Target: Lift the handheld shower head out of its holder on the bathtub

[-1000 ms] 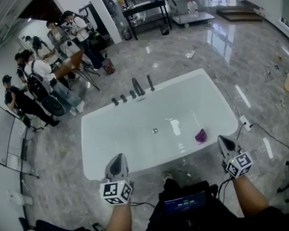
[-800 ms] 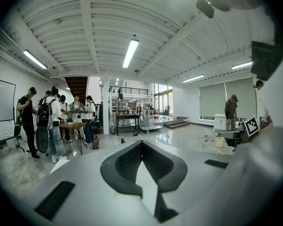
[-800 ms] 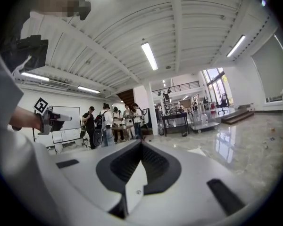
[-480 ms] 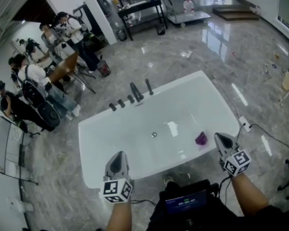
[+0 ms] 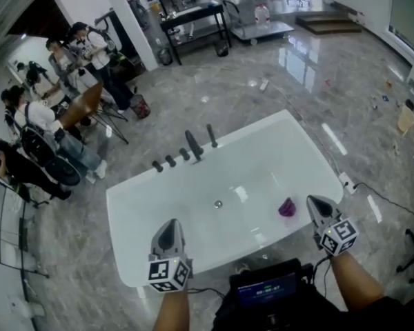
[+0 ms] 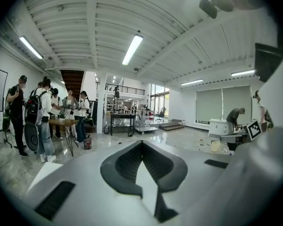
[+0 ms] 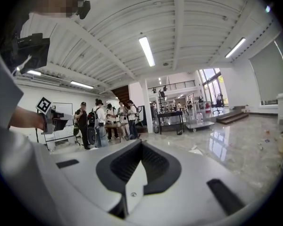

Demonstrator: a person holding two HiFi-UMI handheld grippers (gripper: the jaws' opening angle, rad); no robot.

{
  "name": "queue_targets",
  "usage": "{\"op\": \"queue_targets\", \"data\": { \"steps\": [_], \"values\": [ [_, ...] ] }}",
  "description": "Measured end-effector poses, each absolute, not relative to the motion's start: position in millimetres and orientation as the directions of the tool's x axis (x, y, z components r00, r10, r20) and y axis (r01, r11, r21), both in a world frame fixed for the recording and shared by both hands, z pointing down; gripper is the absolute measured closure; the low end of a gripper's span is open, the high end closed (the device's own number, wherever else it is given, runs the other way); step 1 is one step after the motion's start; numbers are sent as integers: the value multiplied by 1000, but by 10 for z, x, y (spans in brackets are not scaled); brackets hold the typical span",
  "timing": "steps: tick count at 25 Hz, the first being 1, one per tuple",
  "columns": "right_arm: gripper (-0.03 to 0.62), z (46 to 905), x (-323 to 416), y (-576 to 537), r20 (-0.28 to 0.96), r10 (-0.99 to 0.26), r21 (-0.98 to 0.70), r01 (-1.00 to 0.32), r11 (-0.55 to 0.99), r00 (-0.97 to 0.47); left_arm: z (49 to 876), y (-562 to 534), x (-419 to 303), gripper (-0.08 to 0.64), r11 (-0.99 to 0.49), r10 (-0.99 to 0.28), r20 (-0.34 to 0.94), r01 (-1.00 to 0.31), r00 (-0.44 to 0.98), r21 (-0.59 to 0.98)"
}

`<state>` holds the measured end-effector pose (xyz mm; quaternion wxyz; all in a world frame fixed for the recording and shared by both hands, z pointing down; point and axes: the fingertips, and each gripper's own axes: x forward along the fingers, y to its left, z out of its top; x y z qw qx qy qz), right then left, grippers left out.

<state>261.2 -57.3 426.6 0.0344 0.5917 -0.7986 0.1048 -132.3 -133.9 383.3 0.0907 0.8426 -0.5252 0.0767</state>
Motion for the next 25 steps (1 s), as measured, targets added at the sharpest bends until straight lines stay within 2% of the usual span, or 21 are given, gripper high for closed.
{"op": "queue_targets", "data": {
  "steps": [16, 25],
  "values": [
    [589, 4158, 1847, -1514, 200, -932, -123, -952, 281, -302, 3865, -2381, -1750, 552, -479, -850, 196, -873, 488, 95],
    [589, 4043, 1797, -1862, 158, -942, -106, -953, 283, -297, 3768, -2658, -1775, 552, -487, -858, 156, -871, 490, 58]
  ]
}}
